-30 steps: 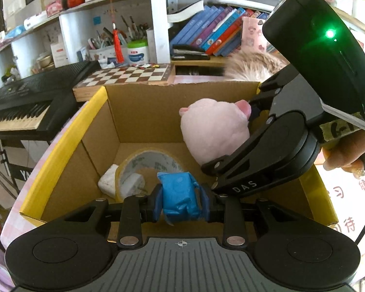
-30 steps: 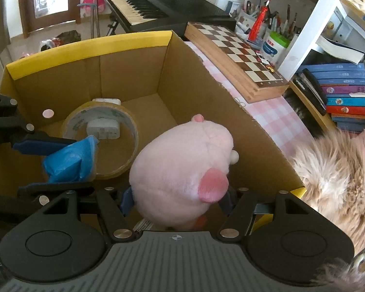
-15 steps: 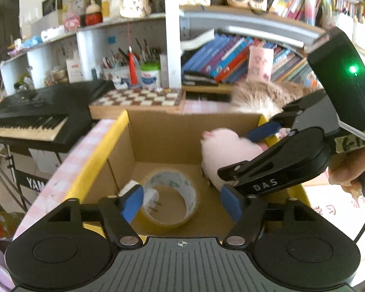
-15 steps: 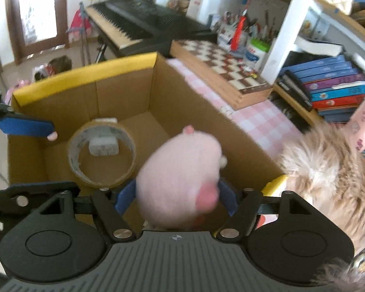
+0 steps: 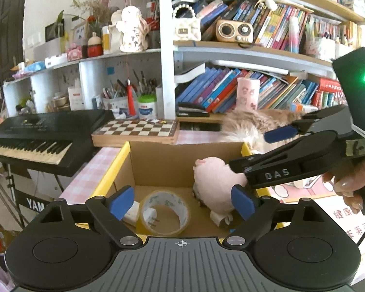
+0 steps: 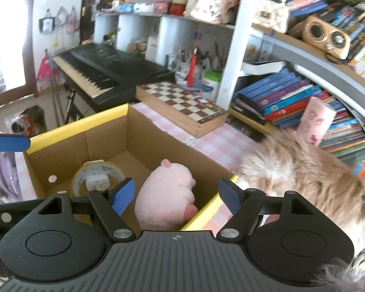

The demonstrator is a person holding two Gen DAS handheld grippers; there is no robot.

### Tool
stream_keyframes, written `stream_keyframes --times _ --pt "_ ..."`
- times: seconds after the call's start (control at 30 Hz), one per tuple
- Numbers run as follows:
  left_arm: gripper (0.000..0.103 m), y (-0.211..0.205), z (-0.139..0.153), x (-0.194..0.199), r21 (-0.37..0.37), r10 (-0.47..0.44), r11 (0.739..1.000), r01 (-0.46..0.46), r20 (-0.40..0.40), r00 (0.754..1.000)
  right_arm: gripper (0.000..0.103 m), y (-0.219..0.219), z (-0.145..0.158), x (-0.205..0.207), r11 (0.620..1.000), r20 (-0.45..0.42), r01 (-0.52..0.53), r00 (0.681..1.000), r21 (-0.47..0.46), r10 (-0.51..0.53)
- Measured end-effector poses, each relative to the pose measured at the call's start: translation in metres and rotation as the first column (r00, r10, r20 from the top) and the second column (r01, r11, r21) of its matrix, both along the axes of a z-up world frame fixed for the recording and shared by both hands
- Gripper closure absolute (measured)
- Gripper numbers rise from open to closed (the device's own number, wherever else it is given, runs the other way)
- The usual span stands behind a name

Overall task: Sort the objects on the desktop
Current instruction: 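Lower both tools into the yellow box and open them to drop cloth and plush, then withdraw both tools from the box back over the table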

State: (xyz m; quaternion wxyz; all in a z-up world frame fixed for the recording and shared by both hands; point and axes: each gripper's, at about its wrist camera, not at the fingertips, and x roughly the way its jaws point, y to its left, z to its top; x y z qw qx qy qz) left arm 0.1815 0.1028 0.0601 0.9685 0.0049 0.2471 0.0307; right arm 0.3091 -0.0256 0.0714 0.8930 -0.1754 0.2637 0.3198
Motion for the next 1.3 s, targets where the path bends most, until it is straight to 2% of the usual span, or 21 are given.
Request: stream_keyframes --times 0.27,0.57,1.3 --pt "0.01 0.001 0.003 -0.021 0.012 -0.033 0.999 0.032 0.03 0.999 0.027 -0.025 0.005 -0.03 0.99 0.031 0.124 0.992 0.06 -0.126" --pt "0.01 0.008 0.003 -0.052 0.007 -0.046 0.999 0.046 0.036 0.998 0.027 -0.043 0.006 -0.07 0.962 0.033 0.254 0.965 0.101 -0.259" --pt "0.009 0.019 -0.015 -0.134 -0.011 -0.019 1.0 0.019 0.008 1.0 0.027 -0.049 -0.018 -0.191 0.895 0.027 0.424 0.902 0.135 -0.431"
